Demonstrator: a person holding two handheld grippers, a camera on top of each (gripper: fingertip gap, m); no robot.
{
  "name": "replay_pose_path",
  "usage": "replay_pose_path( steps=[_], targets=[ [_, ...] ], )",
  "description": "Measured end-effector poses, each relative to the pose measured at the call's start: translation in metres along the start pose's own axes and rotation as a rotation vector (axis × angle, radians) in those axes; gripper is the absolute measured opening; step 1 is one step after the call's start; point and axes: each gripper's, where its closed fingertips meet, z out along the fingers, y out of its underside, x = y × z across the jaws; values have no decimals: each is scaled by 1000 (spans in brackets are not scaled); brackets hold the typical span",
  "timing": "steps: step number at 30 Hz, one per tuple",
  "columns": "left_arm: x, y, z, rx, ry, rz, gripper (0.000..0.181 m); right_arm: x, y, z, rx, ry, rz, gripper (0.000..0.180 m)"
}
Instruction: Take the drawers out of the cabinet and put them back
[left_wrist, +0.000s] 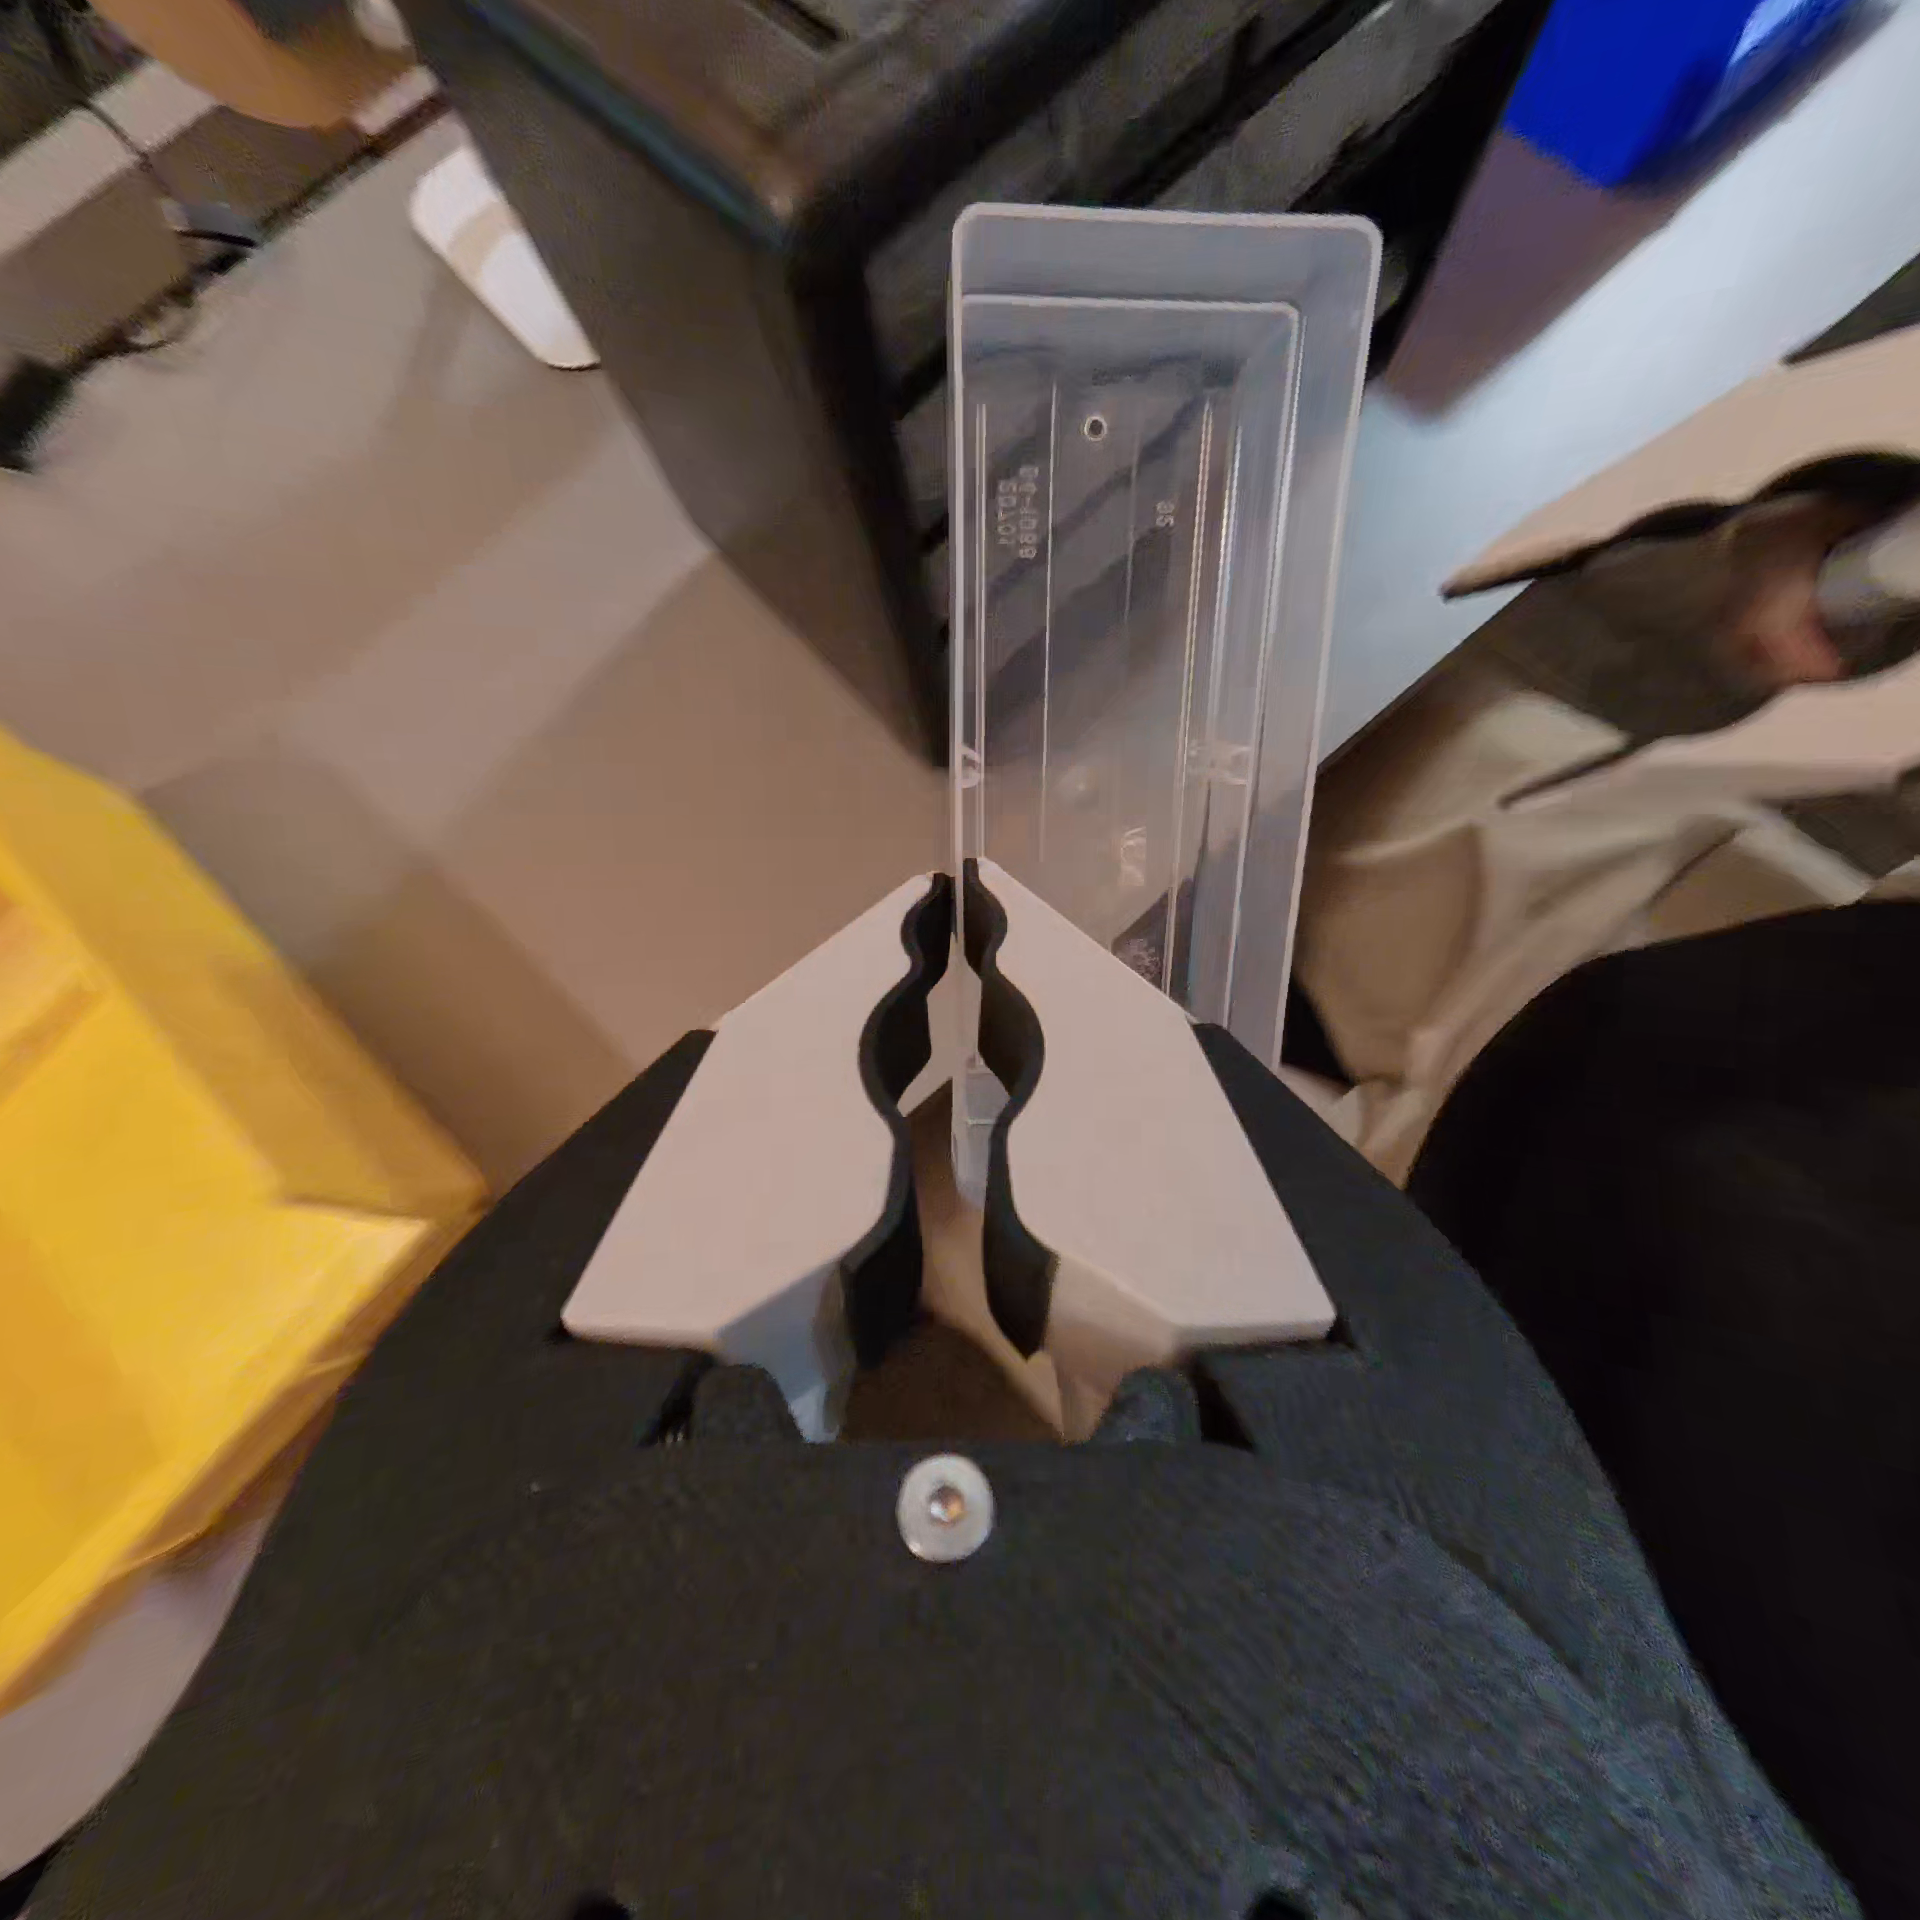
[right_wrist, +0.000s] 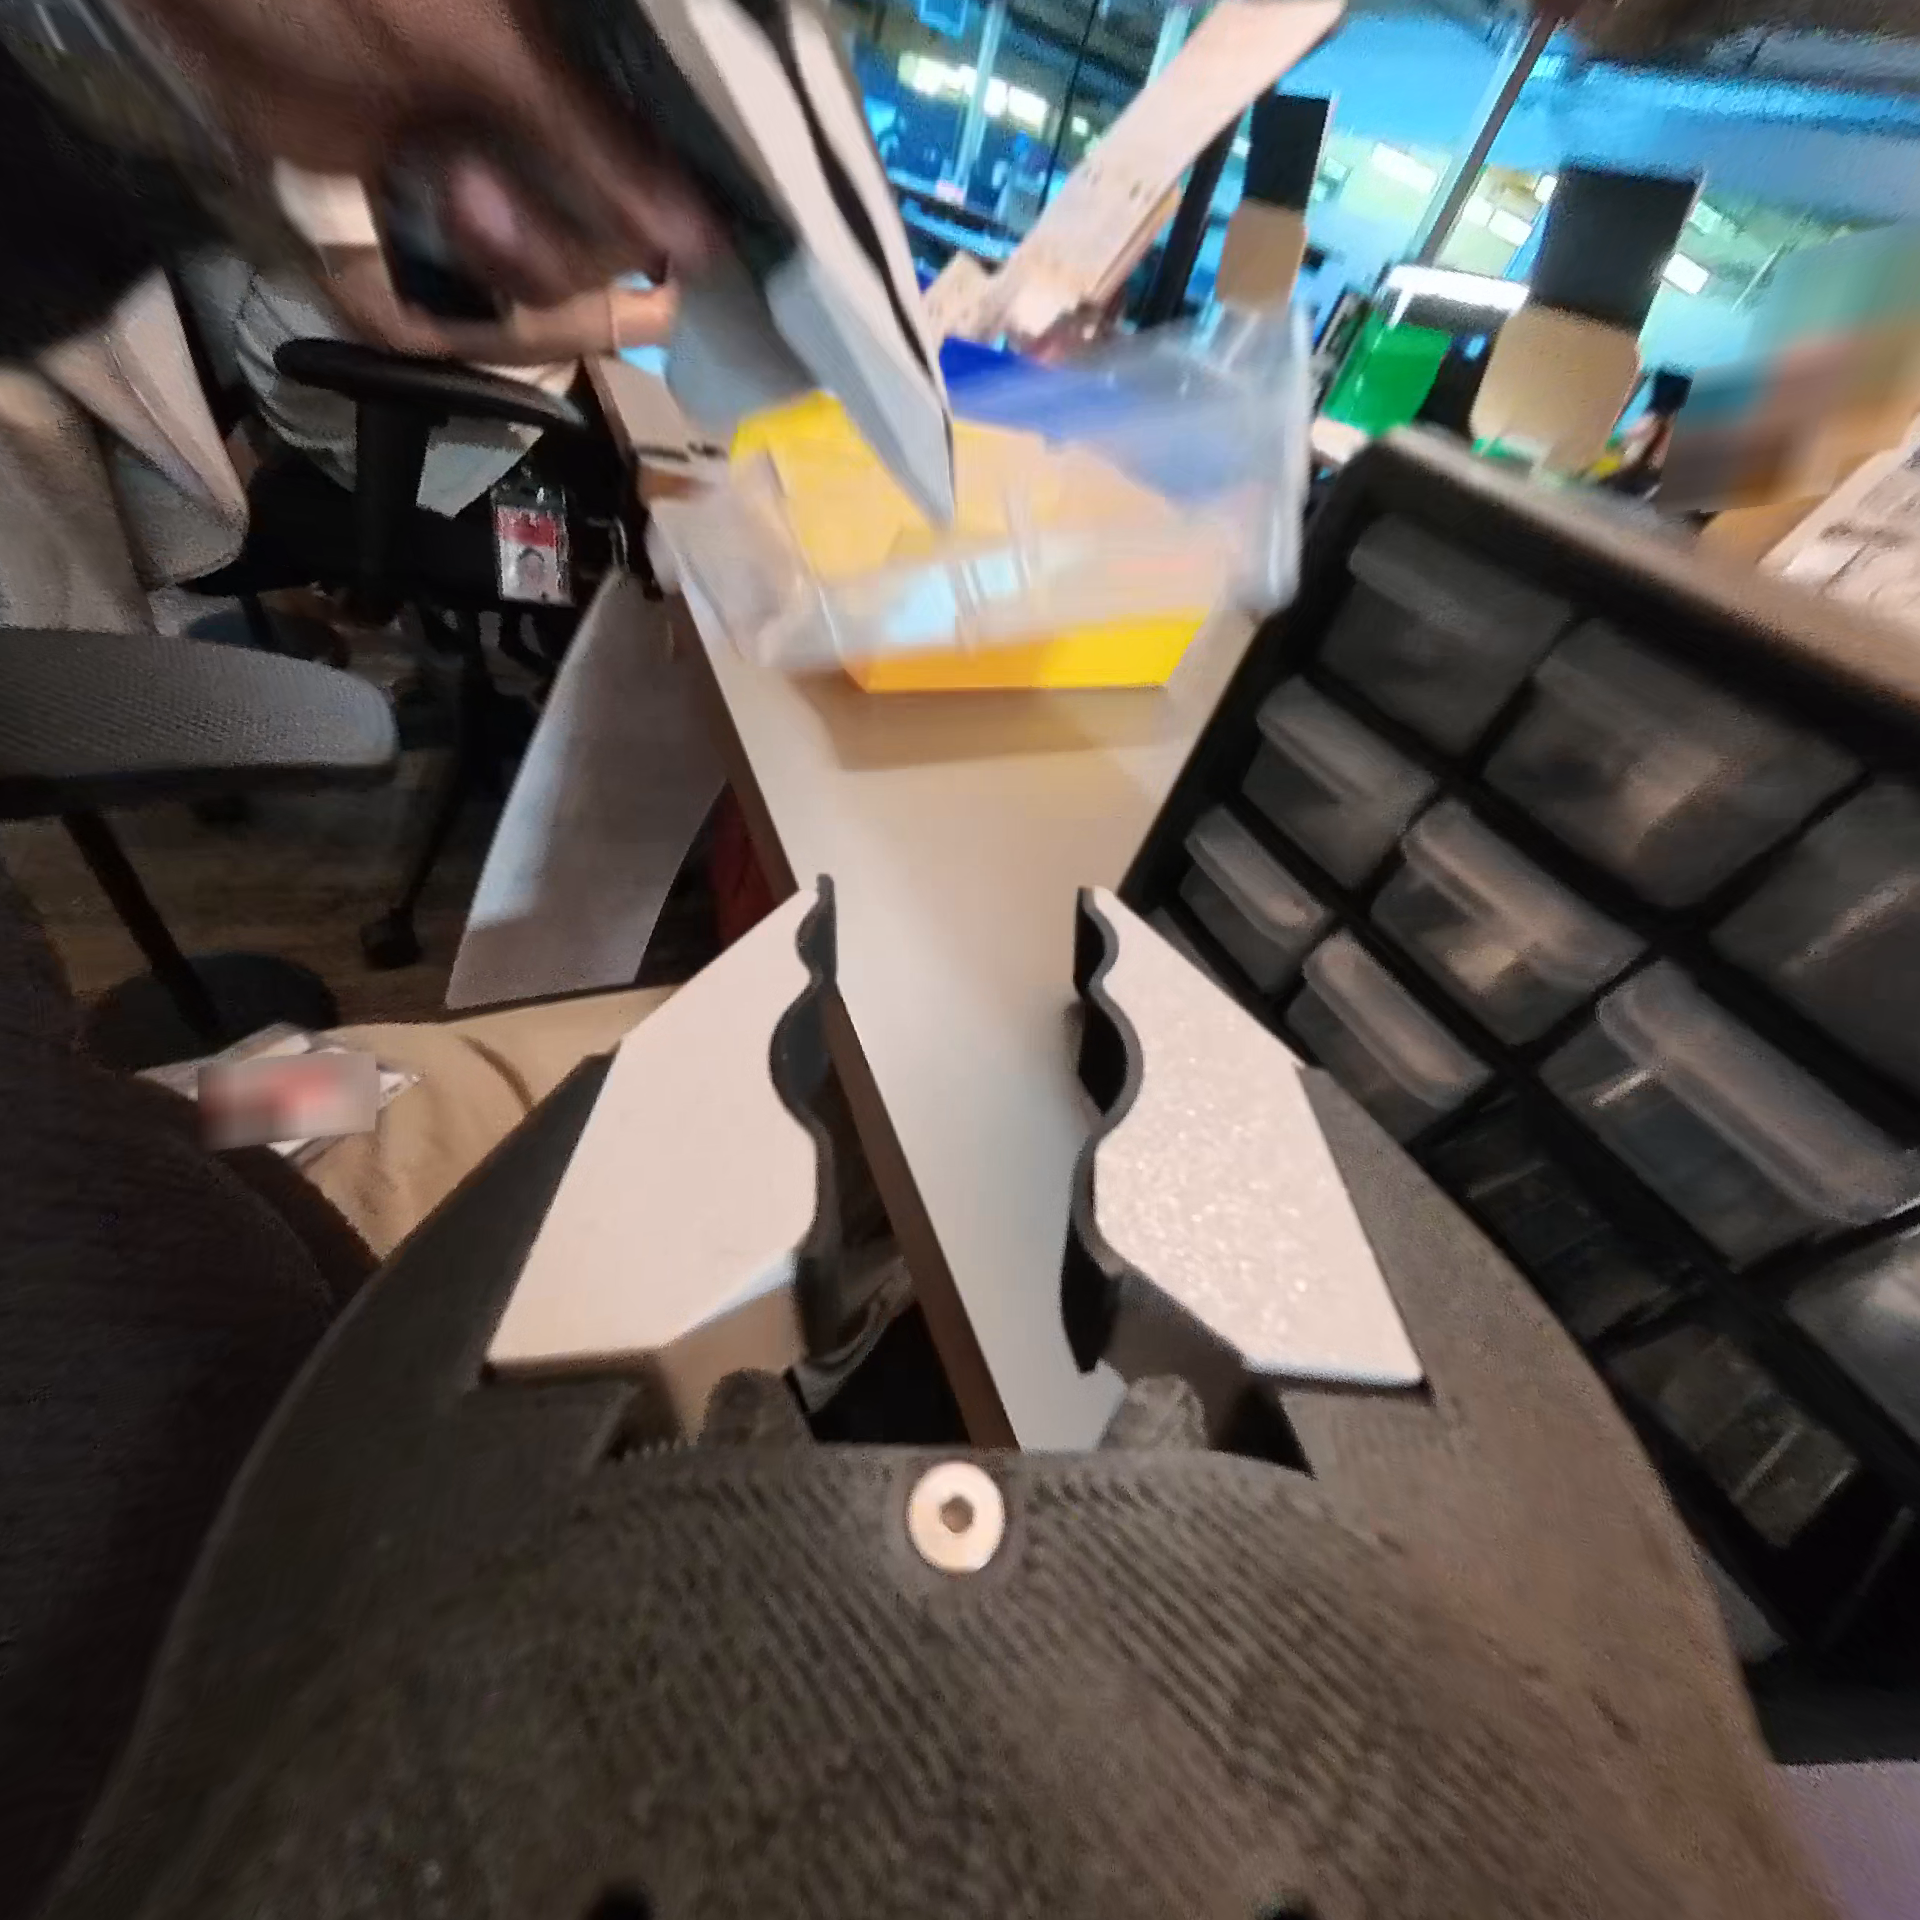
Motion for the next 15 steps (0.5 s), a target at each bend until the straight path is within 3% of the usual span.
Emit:
replay_pose_path(
  steps=[6,11,15],
  targets=[
    [51,8,61,118,121,-261,0,-32,-17,-4,20,13,-144,41],
    [73,13,91,116,114,-316,0,-48,28,13,-208,-21,-233,74],
    [92,18,106,93,149,-347,0,-48,58,18,-391,26,-382,70]
  ],
)
